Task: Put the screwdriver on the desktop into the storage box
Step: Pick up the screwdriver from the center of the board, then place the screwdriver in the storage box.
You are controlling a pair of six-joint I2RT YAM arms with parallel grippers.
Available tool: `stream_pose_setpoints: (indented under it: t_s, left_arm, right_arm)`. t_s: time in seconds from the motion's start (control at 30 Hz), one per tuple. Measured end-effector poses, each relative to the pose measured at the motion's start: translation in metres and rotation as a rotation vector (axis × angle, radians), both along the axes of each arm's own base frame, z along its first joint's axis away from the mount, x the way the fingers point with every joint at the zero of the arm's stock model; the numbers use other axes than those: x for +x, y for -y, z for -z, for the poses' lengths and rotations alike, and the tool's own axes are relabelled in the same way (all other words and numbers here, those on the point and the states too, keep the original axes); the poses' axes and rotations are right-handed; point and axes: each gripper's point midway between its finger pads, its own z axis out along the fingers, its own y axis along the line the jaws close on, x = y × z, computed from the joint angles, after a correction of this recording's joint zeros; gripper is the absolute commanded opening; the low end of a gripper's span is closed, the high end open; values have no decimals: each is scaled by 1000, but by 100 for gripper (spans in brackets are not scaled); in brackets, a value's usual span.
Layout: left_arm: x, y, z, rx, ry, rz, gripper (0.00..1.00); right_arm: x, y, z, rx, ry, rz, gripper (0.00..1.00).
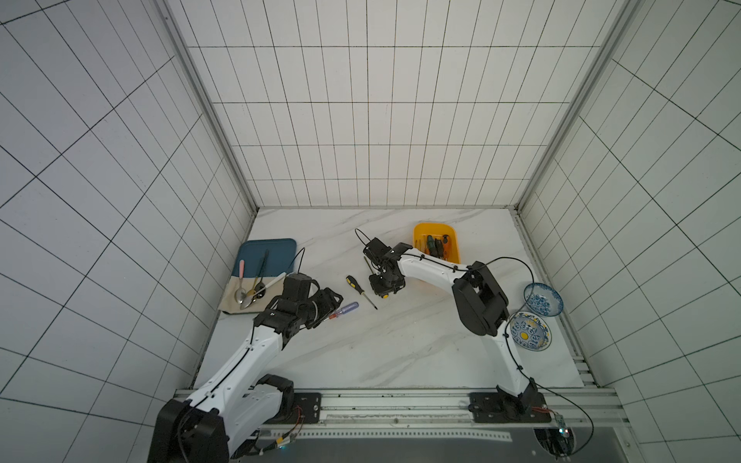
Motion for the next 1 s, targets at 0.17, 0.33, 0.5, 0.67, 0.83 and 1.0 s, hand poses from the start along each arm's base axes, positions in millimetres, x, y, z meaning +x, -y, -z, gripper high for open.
stream_pose_setpoints:
  t_s: [0.17, 0.33, 0.5, 0.67, 0.83, 1.0]
  left_arm:
    - [0, 1, -1, -7, 3, 6, 69]
    - [0, 4, -3, -13, 11, 17, 69]
    - [-4, 15, -2, -9, 11, 61, 69]
    - [-8, 29, 2, 4, -5, 112, 69]
    - [-7, 45, -1, 9, 4, 166, 69]
    - [-6, 63, -3, 10, 15, 222, 69]
  right_arm:
    - [0, 0, 0, 0, 1, -2, 20]
    - [-2, 6, -13, 14, 10, 3, 18]
    - [0, 14, -51, 87, 50, 22, 18]
    - [6, 27, -93, 165, 103, 52, 18]
    - [19, 54, -117, 208, 138, 119, 18]
    - [32, 87, -119, 210, 137, 203, 18]
